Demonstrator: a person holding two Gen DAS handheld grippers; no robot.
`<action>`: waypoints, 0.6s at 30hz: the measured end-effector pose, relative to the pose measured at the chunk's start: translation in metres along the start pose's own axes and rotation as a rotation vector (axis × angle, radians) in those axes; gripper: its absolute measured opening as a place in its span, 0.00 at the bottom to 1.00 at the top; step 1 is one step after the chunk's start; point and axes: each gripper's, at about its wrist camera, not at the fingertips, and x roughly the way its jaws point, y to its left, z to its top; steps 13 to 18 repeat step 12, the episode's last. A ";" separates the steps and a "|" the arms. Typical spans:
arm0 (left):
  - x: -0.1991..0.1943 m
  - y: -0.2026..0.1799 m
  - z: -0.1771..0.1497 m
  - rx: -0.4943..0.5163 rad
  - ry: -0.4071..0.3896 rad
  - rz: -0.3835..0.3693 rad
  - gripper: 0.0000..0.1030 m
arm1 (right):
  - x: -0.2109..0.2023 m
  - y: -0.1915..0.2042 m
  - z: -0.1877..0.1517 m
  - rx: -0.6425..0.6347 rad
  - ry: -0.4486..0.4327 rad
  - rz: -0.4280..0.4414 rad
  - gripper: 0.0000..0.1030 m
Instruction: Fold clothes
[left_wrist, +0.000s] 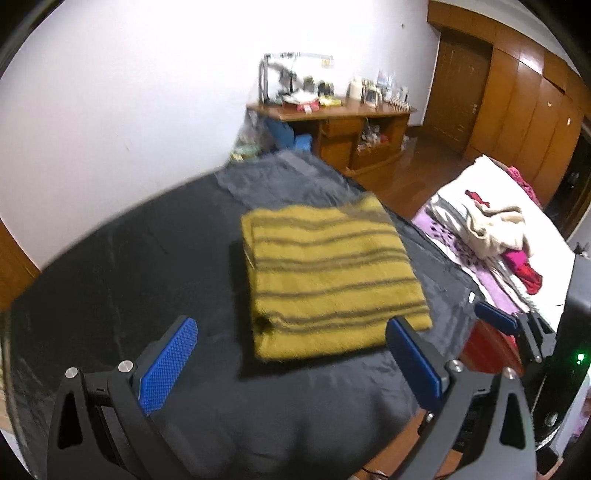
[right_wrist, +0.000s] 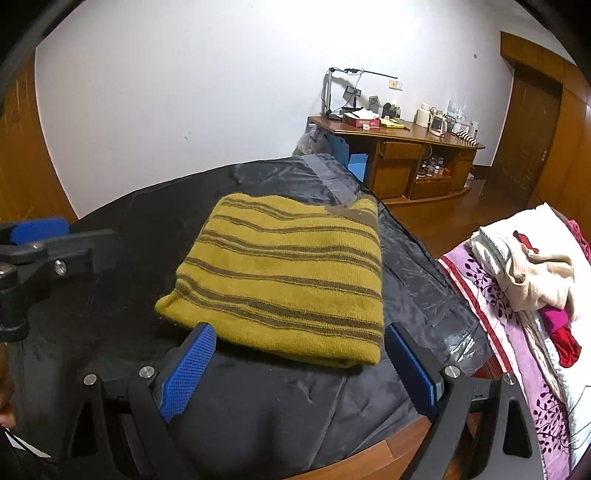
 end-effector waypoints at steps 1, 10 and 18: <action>-0.002 0.000 0.000 0.006 -0.009 0.000 0.99 | 0.000 0.000 0.000 0.001 -0.002 -0.002 0.92; 0.000 0.005 0.001 0.014 0.029 -0.037 0.99 | -0.006 -0.001 0.009 0.012 -0.030 -0.019 0.92; 0.002 0.006 0.001 0.013 0.041 -0.033 0.99 | -0.007 0.000 0.011 0.008 -0.036 -0.021 0.92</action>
